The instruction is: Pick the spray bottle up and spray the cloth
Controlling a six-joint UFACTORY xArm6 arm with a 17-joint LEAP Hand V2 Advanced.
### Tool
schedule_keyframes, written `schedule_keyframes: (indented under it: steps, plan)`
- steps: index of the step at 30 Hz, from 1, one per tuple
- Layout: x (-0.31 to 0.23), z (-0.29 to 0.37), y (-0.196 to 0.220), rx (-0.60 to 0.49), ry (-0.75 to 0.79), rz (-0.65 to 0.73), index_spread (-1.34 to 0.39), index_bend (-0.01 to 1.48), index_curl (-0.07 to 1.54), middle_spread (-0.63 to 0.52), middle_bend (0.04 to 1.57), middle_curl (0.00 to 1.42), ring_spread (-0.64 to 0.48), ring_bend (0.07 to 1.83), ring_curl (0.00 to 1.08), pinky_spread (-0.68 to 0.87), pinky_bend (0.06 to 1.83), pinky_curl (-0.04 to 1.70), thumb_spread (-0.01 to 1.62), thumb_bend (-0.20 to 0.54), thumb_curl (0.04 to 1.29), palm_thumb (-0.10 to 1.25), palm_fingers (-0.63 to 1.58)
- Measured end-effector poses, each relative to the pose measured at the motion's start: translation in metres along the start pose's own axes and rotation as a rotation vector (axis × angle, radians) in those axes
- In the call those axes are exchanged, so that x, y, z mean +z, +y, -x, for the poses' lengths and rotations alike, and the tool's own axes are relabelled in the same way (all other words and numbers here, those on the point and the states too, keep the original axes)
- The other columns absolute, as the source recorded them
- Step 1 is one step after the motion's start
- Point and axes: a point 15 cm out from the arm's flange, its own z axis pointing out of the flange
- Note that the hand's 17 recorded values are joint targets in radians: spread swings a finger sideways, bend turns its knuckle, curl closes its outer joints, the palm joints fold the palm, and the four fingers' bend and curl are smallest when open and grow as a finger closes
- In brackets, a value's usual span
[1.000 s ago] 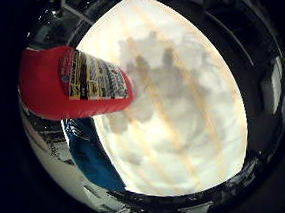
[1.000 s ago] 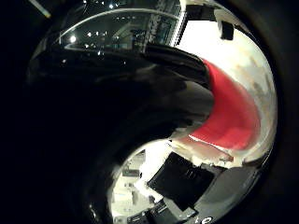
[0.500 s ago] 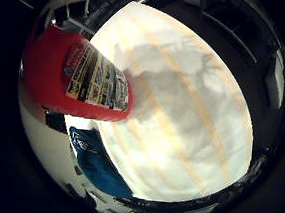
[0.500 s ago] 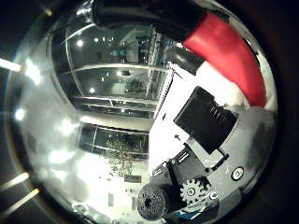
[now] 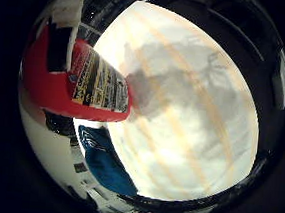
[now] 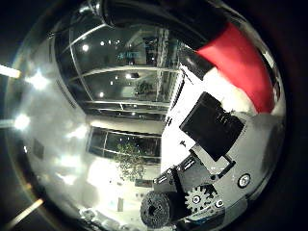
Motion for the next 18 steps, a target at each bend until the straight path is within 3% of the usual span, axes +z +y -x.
schedule_keyframes:
  steps: [10, 18]
  plan:
    - [-0.001, 0.030, 0.008, -0.052, -0.044, 0.054, -0.32, 0.99, 0.95, -0.18, 1.24, 0.94, -0.26, 1.31, 0.89, -0.18, 1.18, 1.11, 0.89, -0.016, 0.67, 1.07, 1.08]
    - [-0.001, 0.033, 0.033, -0.165, 0.040, 0.180, -0.30, 1.01, 0.93, -0.17, 1.26, 0.92, -0.26, 1.30, 0.91, -0.18, 1.16, 1.17, 0.83, -0.014, 0.73, 1.08, 1.08]
